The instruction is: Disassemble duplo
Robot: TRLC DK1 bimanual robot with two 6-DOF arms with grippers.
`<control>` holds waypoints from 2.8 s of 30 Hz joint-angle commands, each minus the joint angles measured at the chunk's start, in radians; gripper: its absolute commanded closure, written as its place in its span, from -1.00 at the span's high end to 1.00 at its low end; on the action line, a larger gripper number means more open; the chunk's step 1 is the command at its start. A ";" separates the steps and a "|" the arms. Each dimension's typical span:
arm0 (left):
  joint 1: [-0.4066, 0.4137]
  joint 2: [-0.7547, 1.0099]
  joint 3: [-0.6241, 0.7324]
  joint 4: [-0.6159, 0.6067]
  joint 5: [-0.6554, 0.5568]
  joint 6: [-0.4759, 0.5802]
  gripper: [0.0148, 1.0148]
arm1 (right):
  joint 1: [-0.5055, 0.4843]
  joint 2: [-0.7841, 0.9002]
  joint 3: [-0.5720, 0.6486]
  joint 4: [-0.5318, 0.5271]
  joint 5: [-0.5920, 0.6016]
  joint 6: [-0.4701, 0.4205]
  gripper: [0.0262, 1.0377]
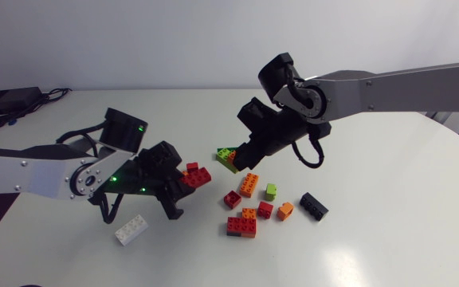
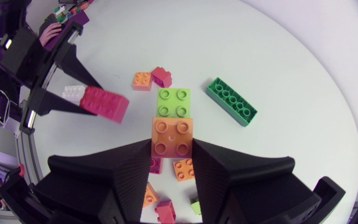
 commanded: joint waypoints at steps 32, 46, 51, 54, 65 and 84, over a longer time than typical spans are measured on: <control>0.045 0.019 0.169 -0.043 0.071 -0.089 0.74 | 0.126 -0.056 -0.141 0.059 0.026 -0.085 -0.68; 0.031 0.135 0.175 0.023 0.072 -0.102 0.74 | 0.152 -0.074 -0.134 0.081 0.024 -0.077 -0.69; 0.017 0.180 0.166 0.039 0.063 -0.087 0.74 | 0.140 -0.035 -0.114 0.098 0.019 -0.076 -0.69; 0.010 0.201 0.163 0.039 0.058 -0.079 0.74 | 0.134 -0.018 -0.103 0.105 0.015 -0.073 -0.69; -0.001 0.201 0.163 0.039 0.043 -0.075 0.74 | 0.088 0.048 -0.066 0.130 0.009 -0.071 -0.69; -0.013 -0.053 0.051 0.045 0.109 -0.010 0.92 | -0.018 0.378 0.162 0.081 0.027 -0.106 0.84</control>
